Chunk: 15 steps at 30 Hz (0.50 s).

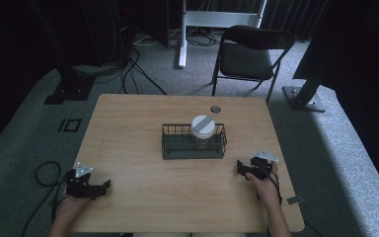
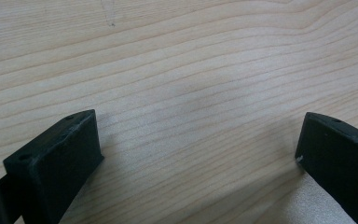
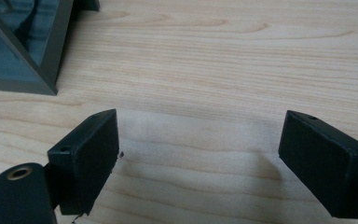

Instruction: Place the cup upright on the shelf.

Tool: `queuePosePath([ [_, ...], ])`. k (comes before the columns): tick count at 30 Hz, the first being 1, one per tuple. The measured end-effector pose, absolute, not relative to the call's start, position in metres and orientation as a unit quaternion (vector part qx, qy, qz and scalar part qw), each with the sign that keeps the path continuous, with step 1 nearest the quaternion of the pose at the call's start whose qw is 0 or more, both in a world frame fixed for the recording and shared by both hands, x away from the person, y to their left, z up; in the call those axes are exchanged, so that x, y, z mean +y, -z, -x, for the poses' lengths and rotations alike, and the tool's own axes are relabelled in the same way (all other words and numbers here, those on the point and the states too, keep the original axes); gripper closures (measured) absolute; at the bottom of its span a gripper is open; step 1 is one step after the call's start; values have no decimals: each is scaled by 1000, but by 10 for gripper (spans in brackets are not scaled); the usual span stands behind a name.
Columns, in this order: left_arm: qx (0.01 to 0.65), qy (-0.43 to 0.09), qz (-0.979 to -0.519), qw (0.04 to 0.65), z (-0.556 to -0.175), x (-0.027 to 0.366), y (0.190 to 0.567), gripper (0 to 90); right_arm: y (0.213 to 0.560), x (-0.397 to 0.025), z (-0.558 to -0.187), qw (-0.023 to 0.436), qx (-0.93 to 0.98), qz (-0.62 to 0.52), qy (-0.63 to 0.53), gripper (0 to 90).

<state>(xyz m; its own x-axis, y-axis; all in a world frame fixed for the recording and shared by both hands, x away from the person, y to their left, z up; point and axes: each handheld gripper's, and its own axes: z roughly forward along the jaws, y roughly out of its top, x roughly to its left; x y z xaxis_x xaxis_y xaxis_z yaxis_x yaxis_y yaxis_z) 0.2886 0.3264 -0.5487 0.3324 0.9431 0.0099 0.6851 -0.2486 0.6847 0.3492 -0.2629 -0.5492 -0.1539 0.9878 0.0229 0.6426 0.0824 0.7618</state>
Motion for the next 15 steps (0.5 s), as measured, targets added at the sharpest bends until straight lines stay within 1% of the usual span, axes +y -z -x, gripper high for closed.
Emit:
queuePosePath([
  [4, 536, -217, -760, 298, -289, 326, 549, 2, 551, -262, -351, 248, 697, -596, -311, 120],
  [15, 536, -217, -760, 298, -289, 326, 549, 1, 551, -261, -352, 249, 701, -595, -305, 120],
])
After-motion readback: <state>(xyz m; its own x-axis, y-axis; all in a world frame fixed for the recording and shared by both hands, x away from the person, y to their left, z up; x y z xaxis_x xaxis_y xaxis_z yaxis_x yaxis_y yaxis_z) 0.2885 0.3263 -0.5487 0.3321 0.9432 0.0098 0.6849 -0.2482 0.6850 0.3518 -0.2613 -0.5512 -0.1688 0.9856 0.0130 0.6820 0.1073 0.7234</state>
